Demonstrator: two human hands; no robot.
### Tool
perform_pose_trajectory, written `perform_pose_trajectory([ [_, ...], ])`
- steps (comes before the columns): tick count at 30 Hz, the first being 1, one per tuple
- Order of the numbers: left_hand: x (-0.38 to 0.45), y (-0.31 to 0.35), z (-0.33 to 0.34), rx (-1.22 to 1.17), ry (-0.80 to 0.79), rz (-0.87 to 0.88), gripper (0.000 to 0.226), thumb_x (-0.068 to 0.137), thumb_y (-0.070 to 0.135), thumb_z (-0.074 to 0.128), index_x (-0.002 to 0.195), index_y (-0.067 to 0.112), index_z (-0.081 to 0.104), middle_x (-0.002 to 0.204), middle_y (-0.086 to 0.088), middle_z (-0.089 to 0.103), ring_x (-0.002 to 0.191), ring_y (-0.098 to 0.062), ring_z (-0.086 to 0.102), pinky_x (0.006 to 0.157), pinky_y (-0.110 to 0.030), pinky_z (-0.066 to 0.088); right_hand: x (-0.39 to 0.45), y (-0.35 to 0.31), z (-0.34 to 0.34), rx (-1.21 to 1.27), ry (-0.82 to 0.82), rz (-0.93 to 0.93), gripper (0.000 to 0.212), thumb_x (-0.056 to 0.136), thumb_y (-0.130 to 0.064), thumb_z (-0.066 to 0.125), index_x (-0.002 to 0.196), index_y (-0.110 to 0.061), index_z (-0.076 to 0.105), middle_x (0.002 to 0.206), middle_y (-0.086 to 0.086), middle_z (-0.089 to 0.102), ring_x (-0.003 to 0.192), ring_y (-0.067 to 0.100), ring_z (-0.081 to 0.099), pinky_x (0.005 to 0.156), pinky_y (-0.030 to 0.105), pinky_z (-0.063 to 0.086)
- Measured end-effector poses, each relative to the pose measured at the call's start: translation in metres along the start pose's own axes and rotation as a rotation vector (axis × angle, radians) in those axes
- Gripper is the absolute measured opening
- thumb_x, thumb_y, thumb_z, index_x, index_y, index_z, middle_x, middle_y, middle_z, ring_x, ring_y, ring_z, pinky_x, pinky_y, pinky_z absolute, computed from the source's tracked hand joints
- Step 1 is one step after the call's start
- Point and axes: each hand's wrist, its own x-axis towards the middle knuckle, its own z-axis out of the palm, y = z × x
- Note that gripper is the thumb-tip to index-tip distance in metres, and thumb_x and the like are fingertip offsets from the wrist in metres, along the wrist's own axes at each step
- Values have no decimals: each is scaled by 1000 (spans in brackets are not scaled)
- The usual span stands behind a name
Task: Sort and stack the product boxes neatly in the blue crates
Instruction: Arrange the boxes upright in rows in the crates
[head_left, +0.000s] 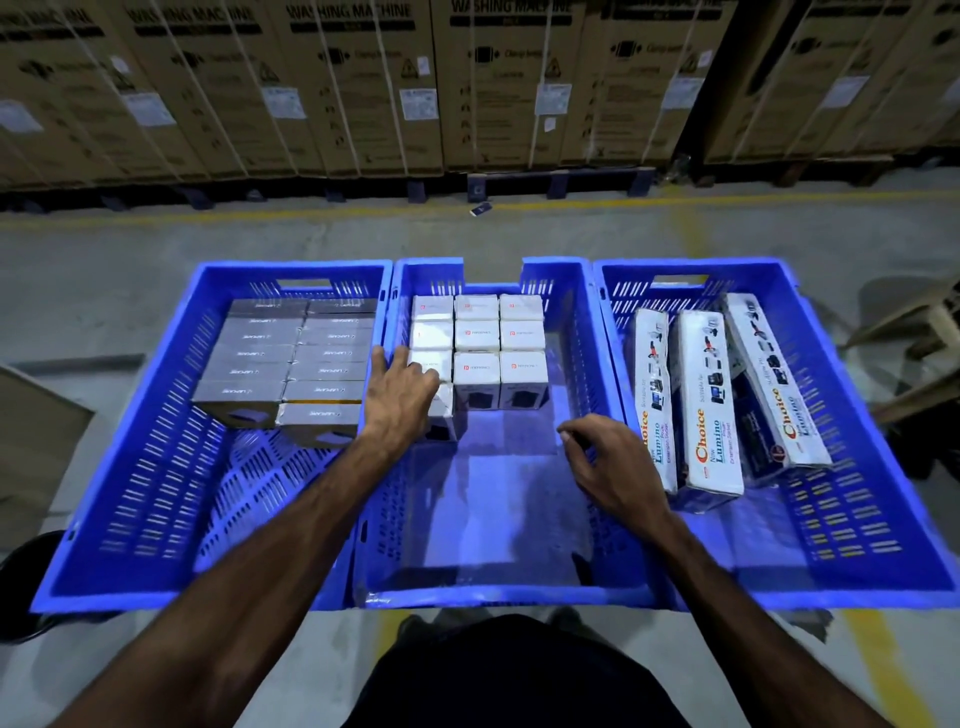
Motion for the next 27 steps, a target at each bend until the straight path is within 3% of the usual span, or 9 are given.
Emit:
perform_pose_trajectory([
  [6, -17, 9, -2, -84, 64, -11, 33, 80, 23, 75, 111, 20, 67, 108, -6, 72, 118, -33, 56, 110, -57, 29, -1, -3, -3, 66, 28, 20, 11, 101, -17, 63, 99, -13, 73, 91, -1, 73, 79, 19, 66, 73, 42, 55],
  [10, -28, 29, -3, -204, 214, 24, 25, 80, 36, 74, 99, 21, 68, 97, -4, 73, 103, -32, 60, 99, -54, 32, -3, -7, -8, 159, 83, 71, 12, 99, -18, 64, 99, -13, 76, 90, 0, 76, 78, 17, 69, 72, 42, 57],
  [14, -34, 70, -21, -457, 328, 142, 19, 90, 42, 63, 99, 26, 69, 96, 3, 75, 97, -26, 63, 93, -46, 39, -12, -13, -18, 296, 193, 174, 14, 97, -18, 67, 101, -13, 79, 87, -4, 77, 78, 7, 70, 74, 32, 57],
  [18, -34, 118, -47, -816, 304, 243, 18, 92, 39, 69, 99, 22, 70, 92, 6, 73, 90, -23, 64, 78, -40, 52, -30, 0, -36, 365, 278, 319, 9, 99, -15, 69, 100, -18, 78, 82, -8, 75, 74, 7, 70, 69, 30, 55],
  [23, -28, 174, -73, -1007, 343, 327, 11, 89, 30, 75, 94, 20, 73, 86, 6, 73, 81, -23, 65, 75, -38, 53, -62, 35, -76, 246, 402, 491, 9, 97, -15, 71, 101, -18, 79, 78, -6, 74, 72, 10, 71, 70, 36, 58],
  [27, -13, 209, -84, -1007, 362, 410, 7, 89, 26, 74, 92, 20, 73, 83, 6, 72, 78, -24, 62, 74, -40, 51, -80, 77, -104, 79, 306, 605, 10, 95, -22, 72, 103, -20, 78, 91, 0, 79, 85, 18, 75, 79, 41, 60],
])
